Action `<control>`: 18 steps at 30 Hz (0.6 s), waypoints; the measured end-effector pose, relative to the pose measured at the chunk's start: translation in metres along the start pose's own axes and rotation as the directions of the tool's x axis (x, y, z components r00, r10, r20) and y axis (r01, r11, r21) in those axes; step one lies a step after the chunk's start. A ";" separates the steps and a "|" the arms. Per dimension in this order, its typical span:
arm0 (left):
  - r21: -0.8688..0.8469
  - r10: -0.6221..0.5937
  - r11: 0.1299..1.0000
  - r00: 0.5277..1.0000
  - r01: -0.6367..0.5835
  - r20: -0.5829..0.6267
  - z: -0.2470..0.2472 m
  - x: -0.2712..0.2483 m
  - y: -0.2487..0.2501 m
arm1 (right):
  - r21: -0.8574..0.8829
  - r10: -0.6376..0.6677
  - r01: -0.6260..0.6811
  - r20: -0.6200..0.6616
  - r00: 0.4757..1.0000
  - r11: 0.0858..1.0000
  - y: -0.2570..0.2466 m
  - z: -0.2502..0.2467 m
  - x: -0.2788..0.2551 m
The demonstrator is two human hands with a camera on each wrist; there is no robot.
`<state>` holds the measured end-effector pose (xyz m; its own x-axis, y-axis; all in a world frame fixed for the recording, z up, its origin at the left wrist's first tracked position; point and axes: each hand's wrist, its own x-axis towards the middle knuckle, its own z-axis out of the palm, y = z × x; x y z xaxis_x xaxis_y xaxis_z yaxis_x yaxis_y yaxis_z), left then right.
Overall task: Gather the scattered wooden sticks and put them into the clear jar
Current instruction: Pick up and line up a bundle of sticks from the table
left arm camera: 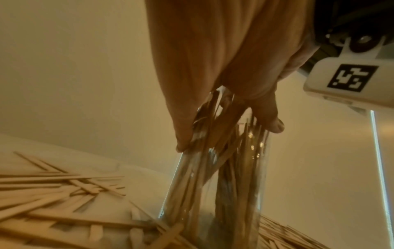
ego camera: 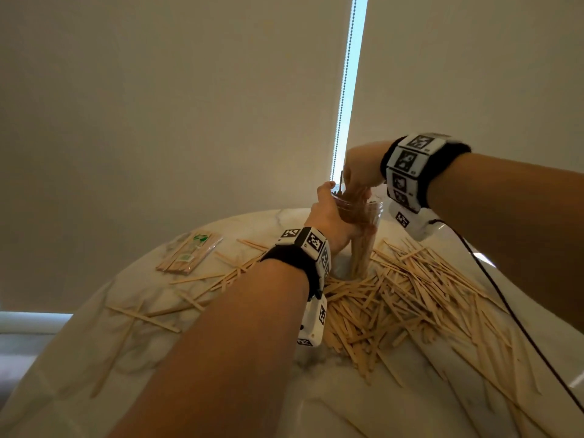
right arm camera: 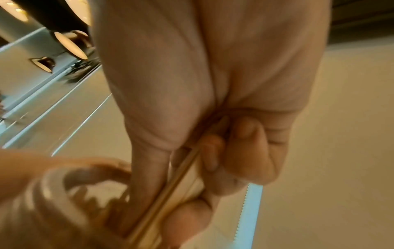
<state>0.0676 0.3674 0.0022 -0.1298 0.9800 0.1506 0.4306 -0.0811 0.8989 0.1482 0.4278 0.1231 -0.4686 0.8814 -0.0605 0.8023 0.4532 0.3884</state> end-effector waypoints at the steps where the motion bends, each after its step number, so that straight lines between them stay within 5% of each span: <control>1: 0.002 -0.001 1.000 1.000 0.001 -0.004 0.000 0.000 0.000 | -0.011 0.013 -0.013 0.007 1.000 1.000 -0.001 0.001 0.001; 7: 0.024 -0.004 1.000 1.000 0.004 0.011 -0.001 -0.001 0.000 | -0.110 0.036 -0.028 0.076 0.996 0.993 -0.011 0.016 0.001; 14: 0.013 0.000 1.000 1.000 -0.001 0.003 -0.002 -0.002 0.000 | 0.210 0.024 -0.051 0.128 0.991 0.976 -0.002 -0.001 -0.008; 18: -0.022 -0.009 1.000 1.000 0.009 -0.013 -0.002 -0.008 0.000 | 0.514 0.041 -0.062 0.053 0.998 0.856 0.003 -0.007 -0.021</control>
<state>0.0669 0.3590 0.0023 -0.1453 0.9783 0.1480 0.4094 -0.0767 0.9091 0.1573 0.4097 0.1321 -0.4150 0.9050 -0.0932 0.9058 0.4013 -0.1364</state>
